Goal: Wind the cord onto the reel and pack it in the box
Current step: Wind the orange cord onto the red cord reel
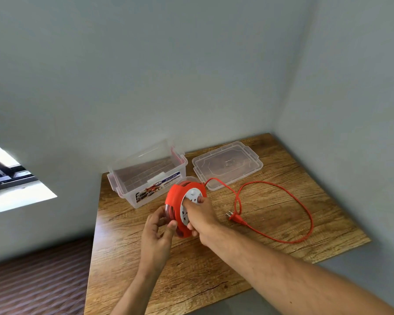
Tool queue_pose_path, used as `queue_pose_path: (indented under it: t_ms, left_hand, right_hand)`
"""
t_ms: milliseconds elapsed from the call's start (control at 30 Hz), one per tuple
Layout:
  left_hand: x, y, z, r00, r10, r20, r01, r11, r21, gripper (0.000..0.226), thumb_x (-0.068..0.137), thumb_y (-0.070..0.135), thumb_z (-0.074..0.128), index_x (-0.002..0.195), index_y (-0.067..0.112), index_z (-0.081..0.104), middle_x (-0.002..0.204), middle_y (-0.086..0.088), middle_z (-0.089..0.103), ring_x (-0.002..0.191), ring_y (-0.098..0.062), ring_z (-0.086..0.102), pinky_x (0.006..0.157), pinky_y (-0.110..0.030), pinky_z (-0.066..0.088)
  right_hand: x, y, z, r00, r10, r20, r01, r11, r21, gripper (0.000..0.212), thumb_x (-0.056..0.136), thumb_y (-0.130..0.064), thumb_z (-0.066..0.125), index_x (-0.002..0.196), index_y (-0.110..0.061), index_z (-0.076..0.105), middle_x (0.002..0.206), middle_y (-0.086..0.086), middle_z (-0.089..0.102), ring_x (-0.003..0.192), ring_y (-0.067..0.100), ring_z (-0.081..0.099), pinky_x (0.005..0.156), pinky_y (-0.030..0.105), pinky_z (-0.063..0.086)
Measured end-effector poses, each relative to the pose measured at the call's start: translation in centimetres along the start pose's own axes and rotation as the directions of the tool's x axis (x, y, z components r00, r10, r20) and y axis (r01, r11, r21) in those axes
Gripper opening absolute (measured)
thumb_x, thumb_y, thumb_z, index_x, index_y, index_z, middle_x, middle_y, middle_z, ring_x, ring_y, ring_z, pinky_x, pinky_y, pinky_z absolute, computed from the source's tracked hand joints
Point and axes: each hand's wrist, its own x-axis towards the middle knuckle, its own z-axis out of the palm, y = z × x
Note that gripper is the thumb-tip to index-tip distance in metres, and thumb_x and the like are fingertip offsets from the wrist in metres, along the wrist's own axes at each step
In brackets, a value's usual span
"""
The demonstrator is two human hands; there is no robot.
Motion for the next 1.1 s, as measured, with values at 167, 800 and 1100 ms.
queue_pose_path:
  t_ms: [167,800,1100]
  left_hand:
    - [1.5,1.3,0.0,0.996,0.017,-0.088,-0.008,0.994,0.108,0.02,0.077,0.03,0.087,0.091,0.032,0.072,0.082,0.013,0.076,0.072,-0.005,0.071,0.063,-0.016,0.054]
    - [6.1,4.0,-4.9,0.897,-0.368,0.243,0.312,0.919,0.239,0.02,0.089,0.036,0.073,0.076,0.024,0.084,0.079,-0.007,0.082,0.074,-0.021,0.079,0.068,-0.04,0.06]
    - [6.3,4.9,-4.5,0.904,-0.327,0.275,0.287,0.941,0.178,0.02,0.086,0.041,0.074,0.079,0.025,0.085,0.081,-0.006,0.082,0.076,-0.022,0.08,0.076,-0.043,0.063]
  right_hand:
    - [-0.6,-0.7,0.0,0.99,0.054,0.134,-0.05,0.998,-0.034,0.034,0.1,-0.039,0.046,0.128,-0.019,0.047,0.072,0.003,0.067,0.039,0.011,0.058,0.036,0.02,0.042]
    - [1.0,-2.2,-7.0,0.224,-0.017,0.974,0.744,-0.642,-0.183,0.067,0.1,-0.023,0.058,0.149,-0.05,0.023,0.149,0.019,0.033,0.08,0.035,0.066,0.056,0.041,0.058]
    - [0.1,-3.1,-5.4,0.346,-0.028,0.938,0.729,-0.622,-0.287,0.065,0.093,-0.033,0.067,0.146,-0.046,0.031,0.147,0.024,0.038,0.087,0.048,0.066,0.064,0.053,0.06]
